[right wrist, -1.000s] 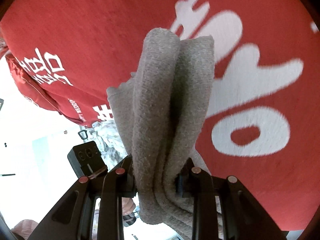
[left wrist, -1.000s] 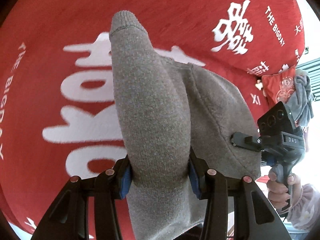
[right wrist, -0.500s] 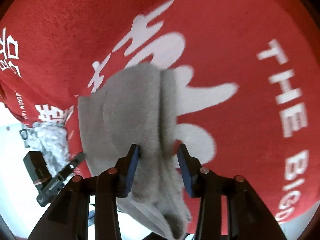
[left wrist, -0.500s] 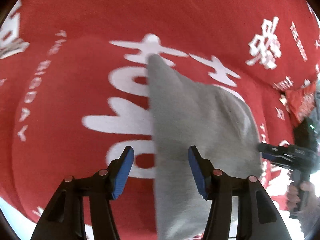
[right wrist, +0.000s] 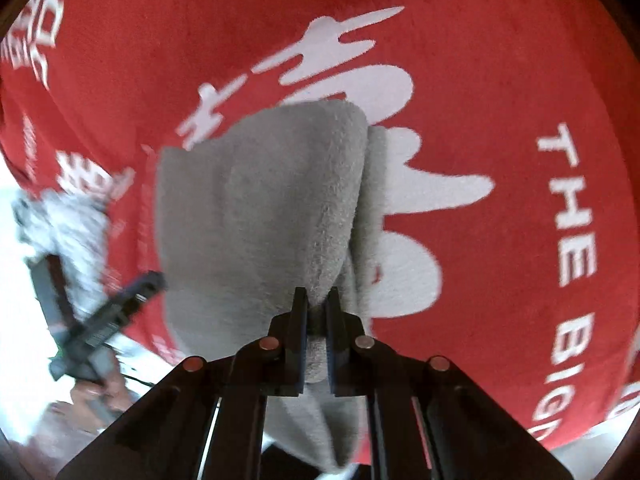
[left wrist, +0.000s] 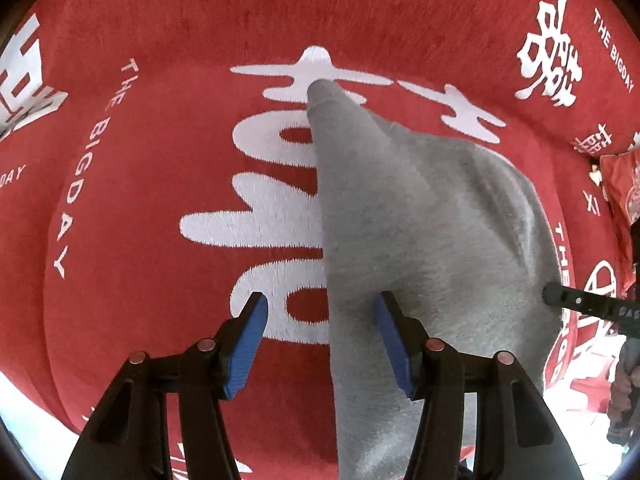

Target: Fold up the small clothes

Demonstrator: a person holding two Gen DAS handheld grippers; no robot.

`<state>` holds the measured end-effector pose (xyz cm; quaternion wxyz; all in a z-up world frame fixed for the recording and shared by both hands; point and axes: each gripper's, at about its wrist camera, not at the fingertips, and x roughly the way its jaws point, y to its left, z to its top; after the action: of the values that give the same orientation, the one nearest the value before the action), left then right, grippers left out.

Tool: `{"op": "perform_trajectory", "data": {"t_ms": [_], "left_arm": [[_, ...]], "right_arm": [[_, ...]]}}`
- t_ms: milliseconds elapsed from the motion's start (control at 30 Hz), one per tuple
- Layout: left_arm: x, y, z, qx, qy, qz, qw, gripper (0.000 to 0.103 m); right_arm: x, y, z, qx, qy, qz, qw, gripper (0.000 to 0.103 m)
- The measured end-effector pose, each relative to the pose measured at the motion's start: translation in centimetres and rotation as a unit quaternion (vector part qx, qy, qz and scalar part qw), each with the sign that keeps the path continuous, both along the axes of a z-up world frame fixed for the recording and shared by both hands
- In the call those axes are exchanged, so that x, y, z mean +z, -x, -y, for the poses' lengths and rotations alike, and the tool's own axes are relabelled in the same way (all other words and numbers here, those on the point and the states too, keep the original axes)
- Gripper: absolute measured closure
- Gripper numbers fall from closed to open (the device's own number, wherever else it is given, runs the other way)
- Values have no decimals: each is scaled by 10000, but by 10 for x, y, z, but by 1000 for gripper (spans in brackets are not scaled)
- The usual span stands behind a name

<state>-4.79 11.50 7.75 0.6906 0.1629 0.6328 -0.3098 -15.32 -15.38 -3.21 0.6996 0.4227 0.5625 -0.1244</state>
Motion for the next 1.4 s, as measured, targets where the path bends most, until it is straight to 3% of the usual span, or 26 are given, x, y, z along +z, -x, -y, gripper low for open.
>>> {"op": "perform_trajectory", "data": {"t_ms": [100,267,633,867,1133,1167,1200,1267,1300,1367,1400], "left_arm": [[1,1,2,-35,-43,48,10000,46],[1,2,2,-30,-110,96,9999,46],[1,0,3,48,-219,77,9997,46],[3,2,4,21,-302,108,9995,46],[14,12,3,-96,-573,174,9982,46],[15,15,3,-106,-635,207,9977,39],[18,18,3,-119,-717,254,9970,27],[22,25,2,-140,-740,268,9968,19],[24,28,2,-147,-732,258,9969,19],[27,35,2,-183,-714,218,9970,19],[29,38,2,-200,-712,219,9970,18]], "right_arm": [[-13,-2,-8,271,408,-202,9986,95],[-7,16,-4,-177,312,-181,9992,94],[5,31,-8,-107,654,-809,9945,93],[23,41,-8,-476,695,-735,9937,93],[32,36,-23,-354,625,-752,9946,93],[33,35,-25,-349,615,-765,9946,93],[35,34,-28,-337,608,-783,9945,93],[36,30,-32,-309,619,-811,9943,92],[38,28,-34,-285,639,-826,9941,91],[42,25,-39,-242,715,-885,9932,74],[45,24,-41,-230,755,-905,9928,50]]}}
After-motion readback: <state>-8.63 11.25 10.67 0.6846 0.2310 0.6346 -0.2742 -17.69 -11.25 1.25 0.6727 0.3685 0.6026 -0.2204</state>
